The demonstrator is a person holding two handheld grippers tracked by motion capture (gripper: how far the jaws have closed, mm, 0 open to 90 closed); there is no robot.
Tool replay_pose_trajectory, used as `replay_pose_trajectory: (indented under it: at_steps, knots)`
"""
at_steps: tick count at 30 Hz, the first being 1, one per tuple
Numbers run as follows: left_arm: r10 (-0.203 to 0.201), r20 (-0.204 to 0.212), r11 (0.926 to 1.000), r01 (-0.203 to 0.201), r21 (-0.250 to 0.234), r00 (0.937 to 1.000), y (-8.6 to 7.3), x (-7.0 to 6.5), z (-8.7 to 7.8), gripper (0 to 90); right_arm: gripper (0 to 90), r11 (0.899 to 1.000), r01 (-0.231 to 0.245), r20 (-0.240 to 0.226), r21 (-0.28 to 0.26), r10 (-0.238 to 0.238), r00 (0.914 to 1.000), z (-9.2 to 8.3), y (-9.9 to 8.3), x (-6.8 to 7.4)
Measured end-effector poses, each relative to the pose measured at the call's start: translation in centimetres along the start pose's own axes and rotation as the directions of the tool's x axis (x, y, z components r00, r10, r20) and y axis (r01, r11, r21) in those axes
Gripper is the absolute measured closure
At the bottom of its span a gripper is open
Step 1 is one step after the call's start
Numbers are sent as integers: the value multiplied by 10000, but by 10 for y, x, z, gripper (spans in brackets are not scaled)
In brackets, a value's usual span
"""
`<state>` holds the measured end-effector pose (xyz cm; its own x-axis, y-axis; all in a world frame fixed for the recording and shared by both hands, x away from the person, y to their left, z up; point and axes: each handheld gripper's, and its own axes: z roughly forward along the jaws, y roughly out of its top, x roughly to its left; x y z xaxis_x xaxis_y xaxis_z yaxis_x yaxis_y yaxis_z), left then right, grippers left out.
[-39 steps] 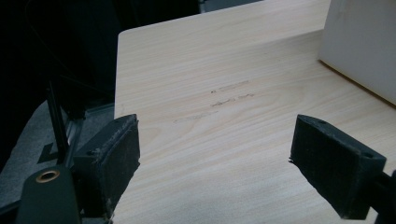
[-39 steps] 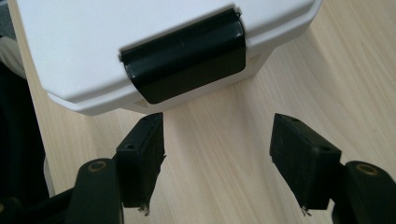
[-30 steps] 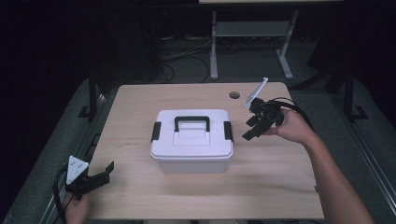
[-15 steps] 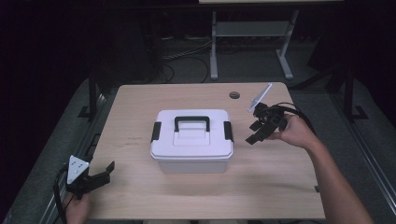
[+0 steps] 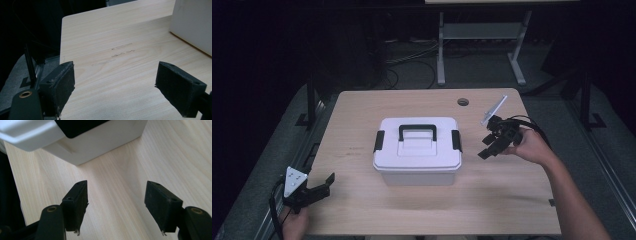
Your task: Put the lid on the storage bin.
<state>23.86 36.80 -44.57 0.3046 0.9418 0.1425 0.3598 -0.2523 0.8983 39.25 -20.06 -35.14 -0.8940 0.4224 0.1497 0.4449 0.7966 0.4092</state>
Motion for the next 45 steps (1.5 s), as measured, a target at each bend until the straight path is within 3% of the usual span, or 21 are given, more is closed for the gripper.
replay_pose_trajectory:
  at_steps: [45]
  knots:
    - [70,5,10000,-70,-12,10000,1,-3,0,149,347,9980,-613,-168,-162,610,9980,22,-56,1]
